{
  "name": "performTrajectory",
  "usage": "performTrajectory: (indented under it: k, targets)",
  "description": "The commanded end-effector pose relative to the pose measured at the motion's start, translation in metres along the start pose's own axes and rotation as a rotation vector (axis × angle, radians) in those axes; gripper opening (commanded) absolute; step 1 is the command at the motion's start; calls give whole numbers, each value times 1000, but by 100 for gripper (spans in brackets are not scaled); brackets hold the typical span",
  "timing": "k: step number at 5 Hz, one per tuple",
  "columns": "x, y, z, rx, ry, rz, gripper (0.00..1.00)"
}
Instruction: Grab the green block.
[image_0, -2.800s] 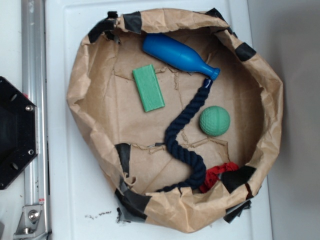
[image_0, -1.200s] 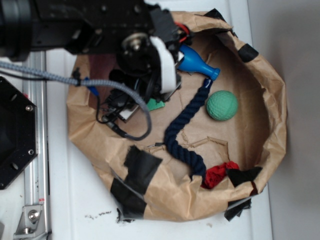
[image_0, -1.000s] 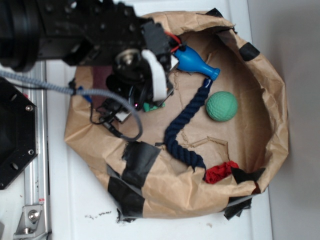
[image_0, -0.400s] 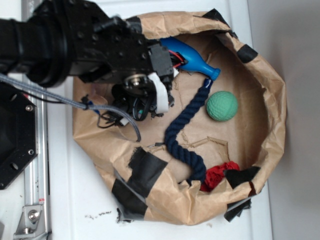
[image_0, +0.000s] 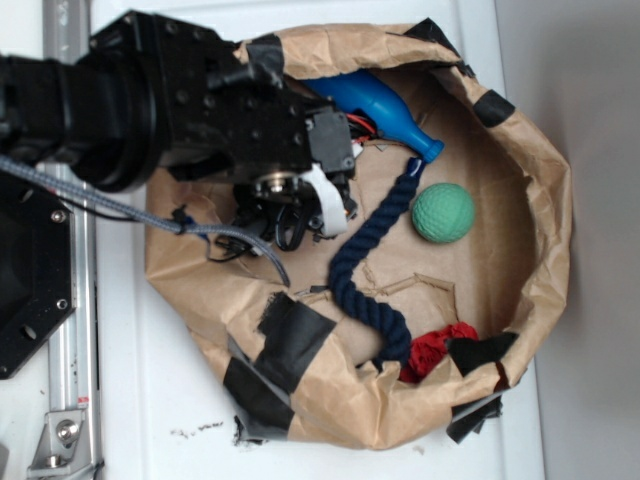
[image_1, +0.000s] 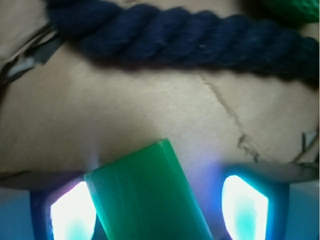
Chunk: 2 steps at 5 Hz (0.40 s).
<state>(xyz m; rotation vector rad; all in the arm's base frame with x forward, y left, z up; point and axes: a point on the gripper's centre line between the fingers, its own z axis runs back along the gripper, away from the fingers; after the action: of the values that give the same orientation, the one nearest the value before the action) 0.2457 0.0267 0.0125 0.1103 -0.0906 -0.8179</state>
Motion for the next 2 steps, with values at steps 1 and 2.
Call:
performTrajectory:
  k: [1, 2]
  targets:
    - [9, -1, 5, -5, -22, 18, 0]
    - [11, 8, 25, -25, -23, 49, 0]
